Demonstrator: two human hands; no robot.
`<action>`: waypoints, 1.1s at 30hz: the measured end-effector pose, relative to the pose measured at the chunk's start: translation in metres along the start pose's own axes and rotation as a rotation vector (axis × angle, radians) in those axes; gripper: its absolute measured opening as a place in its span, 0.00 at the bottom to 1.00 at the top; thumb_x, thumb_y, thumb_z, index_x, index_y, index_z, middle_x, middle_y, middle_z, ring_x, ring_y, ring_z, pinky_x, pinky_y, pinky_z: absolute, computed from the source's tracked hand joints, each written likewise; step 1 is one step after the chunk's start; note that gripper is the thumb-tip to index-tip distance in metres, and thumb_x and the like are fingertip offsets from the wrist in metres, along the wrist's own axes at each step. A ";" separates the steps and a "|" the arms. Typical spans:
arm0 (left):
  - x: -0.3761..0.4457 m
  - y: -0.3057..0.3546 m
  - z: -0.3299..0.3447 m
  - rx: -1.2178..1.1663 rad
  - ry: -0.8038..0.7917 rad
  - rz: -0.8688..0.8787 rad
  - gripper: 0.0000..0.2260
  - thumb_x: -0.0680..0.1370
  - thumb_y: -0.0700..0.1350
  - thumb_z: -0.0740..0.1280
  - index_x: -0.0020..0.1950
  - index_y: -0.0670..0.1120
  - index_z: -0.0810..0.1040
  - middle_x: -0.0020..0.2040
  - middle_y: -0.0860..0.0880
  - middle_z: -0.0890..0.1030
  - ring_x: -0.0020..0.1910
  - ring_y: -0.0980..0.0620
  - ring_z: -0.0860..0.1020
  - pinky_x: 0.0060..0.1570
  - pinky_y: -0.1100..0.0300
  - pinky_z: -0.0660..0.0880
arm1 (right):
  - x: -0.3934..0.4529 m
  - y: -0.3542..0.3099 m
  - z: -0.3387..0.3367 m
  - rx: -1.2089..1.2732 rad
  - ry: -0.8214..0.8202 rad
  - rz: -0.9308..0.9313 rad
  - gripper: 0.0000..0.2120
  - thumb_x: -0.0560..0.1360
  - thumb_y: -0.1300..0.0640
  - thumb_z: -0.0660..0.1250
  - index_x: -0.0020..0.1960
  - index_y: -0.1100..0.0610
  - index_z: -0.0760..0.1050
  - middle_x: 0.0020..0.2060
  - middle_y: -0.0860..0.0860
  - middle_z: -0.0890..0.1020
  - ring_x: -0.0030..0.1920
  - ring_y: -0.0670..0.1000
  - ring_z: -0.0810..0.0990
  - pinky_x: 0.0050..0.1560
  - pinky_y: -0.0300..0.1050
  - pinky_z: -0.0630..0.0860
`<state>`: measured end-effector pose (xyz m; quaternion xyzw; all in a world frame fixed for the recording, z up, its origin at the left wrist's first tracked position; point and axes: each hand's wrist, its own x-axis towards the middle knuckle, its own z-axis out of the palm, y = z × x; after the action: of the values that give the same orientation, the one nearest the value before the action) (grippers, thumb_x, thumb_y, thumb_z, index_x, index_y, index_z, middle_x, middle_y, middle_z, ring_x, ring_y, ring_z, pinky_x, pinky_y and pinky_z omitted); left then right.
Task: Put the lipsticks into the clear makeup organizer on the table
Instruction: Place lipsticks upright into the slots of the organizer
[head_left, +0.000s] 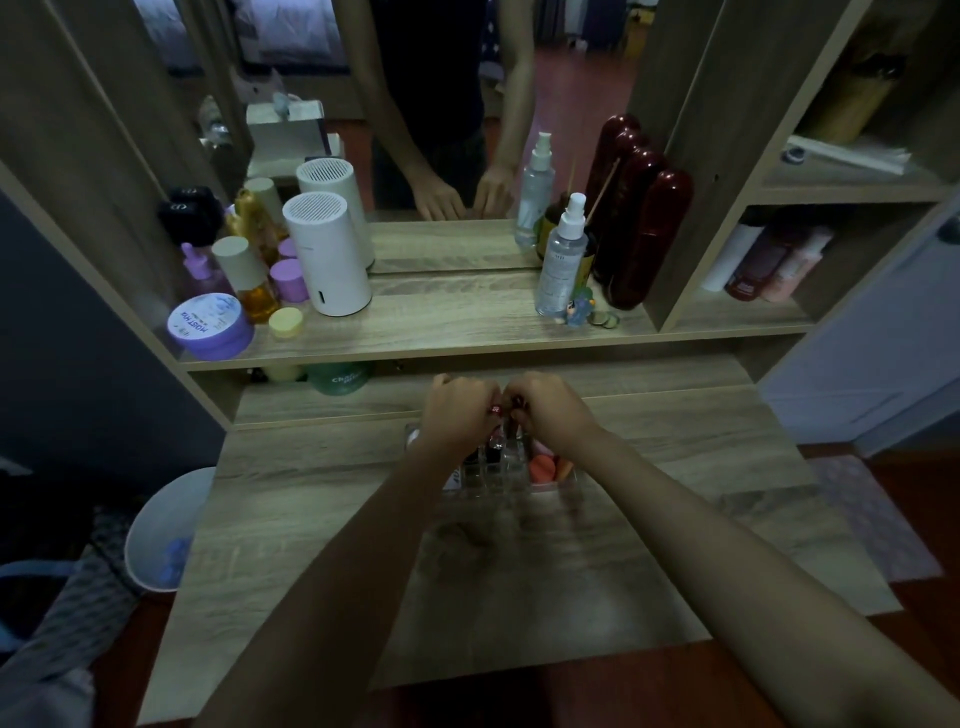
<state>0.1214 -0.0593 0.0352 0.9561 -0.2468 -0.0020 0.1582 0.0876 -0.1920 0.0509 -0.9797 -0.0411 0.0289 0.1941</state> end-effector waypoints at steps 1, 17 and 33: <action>0.000 0.000 0.000 -0.007 0.010 0.000 0.07 0.76 0.48 0.65 0.49 0.48 0.79 0.46 0.48 0.84 0.50 0.48 0.79 0.61 0.53 0.66 | 0.000 0.001 0.000 -0.002 0.000 -0.003 0.08 0.72 0.65 0.65 0.50 0.59 0.79 0.50 0.59 0.82 0.52 0.59 0.79 0.51 0.54 0.77; -0.012 -0.037 -0.010 -0.453 0.022 0.002 0.28 0.68 0.45 0.74 0.66 0.46 0.71 0.62 0.47 0.71 0.60 0.52 0.70 0.57 0.62 0.70 | -0.025 -0.006 0.002 -0.115 0.336 -0.201 0.09 0.74 0.53 0.67 0.47 0.59 0.77 0.45 0.56 0.79 0.43 0.54 0.78 0.35 0.51 0.78; -0.042 -0.047 0.022 -0.397 -0.051 -0.146 0.09 0.69 0.38 0.73 0.48 0.42 0.79 0.36 0.55 0.74 0.37 0.55 0.72 0.31 0.69 0.65 | -0.022 -0.004 0.039 -0.151 -0.093 0.040 0.14 0.75 0.53 0.66 0.59 0.56 0.77 0.54 0.57 0.83 0.54 0.58 0.81 0.53 0.50 0.76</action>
<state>0.1048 -0.0069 -0.0028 0.9211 -0.1759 -0.0864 0.3364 0.0626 -0.1761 0.0175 -0.9898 -0.0327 0.0749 0.1168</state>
